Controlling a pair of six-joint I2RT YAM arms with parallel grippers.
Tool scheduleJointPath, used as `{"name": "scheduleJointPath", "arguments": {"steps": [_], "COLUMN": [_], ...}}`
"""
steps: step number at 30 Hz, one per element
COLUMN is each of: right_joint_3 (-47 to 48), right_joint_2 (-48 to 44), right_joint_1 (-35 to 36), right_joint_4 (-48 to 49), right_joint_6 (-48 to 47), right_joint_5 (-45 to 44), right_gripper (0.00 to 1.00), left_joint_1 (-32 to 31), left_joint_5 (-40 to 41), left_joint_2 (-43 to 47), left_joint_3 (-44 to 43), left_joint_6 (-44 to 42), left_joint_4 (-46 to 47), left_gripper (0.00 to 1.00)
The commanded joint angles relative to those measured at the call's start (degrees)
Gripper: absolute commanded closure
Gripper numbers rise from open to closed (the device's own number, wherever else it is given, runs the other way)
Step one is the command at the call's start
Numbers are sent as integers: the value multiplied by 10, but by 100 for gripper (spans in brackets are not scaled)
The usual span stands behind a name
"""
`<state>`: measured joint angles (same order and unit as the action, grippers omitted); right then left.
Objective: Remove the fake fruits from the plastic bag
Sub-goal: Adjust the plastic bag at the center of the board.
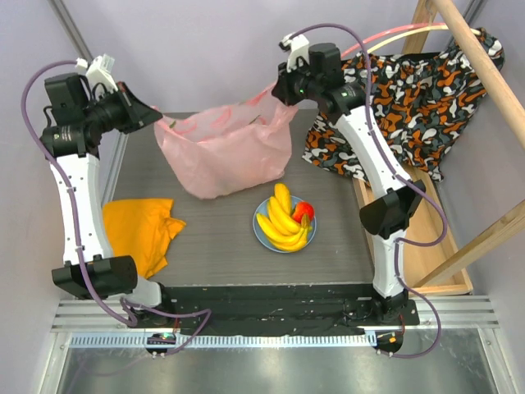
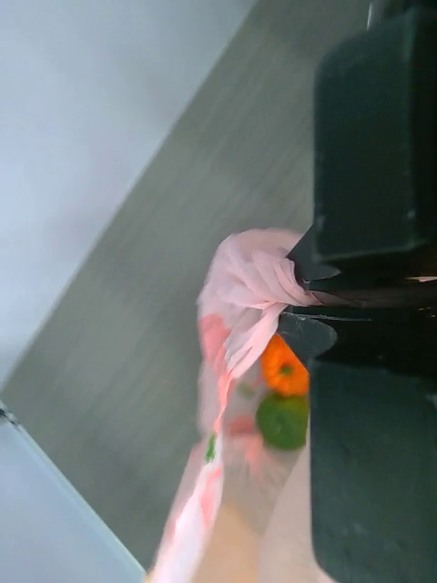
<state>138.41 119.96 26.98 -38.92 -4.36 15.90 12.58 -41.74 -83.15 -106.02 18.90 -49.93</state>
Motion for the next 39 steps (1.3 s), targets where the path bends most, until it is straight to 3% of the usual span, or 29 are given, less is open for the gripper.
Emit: {"name": "scheduleJointPath", "arguments": {"steps": [1,4,9,11,12,14,15,18,19,20,21,25,28,34,36,38,39], "right_joint_3": [-30,-142,-359,-449,-469,-495,-491,-465,-436,-421,-396,-386,-408,-452,-449,-456,-468], "right_joint_2": [-60,-123,-251,-282,-302,-314,-324,-335,-337,-338,-341,-377,-385,-341,-316,-308,-301], "right_joint_1": [-5,-5,-5,-5,-5,-4,-4,3,11,20,29,116,184,236,235,236,236], "right_joint_4": [46,29,-6,-15,-22,-27,-28,-26,-25,-22,-16,12,3,-5,20,72,92], "right_joint_6": [11,13,15,8,8,8,2,-23,-32,-40,-61,-130,-179,-207,-201,-198,-198], "right_joint_5": [8,23,41,43,40,41,40,29,24,21,25,56,82,34,-9,-42,-78], "right_gripper": [90,90,89,82,71,59,47,28,11,1,0,0,10,54,70,77,89], "left_joint_1": [-12,-33,-69,-77,-76,-76,-77,-76,-76,-76,-76,-76,-73,-70,-71,-70,-70], "left_joint_5": [-42,-52,-41,-30,-26,-24,-22,-25,-20,-17,-16,-33,-36,-45,-46,-46,-45], "left_joint_2": [4,43,158,218,235,284,297,331,332,331,330,319,306,296,298,304,307], "left_joint_3": [-78,-30,208,300,326,369,395,416,412,411,405,386,369,354,354,361,365], "left_joint_6": [-18,-37,-47,-47,-44,-32,-26,-17,-21,-26,-27,-11,2,7,4,3,3], "left_joint_4": [22,2,-32,-46,-55,-62,-67,-75,-79,-82,-81,-61,-45,-36,-43,-45,-46], "left_gripper": [100,100,100,100,100,100,100,100,100,100,100,100,100,100,100,100,100]}}
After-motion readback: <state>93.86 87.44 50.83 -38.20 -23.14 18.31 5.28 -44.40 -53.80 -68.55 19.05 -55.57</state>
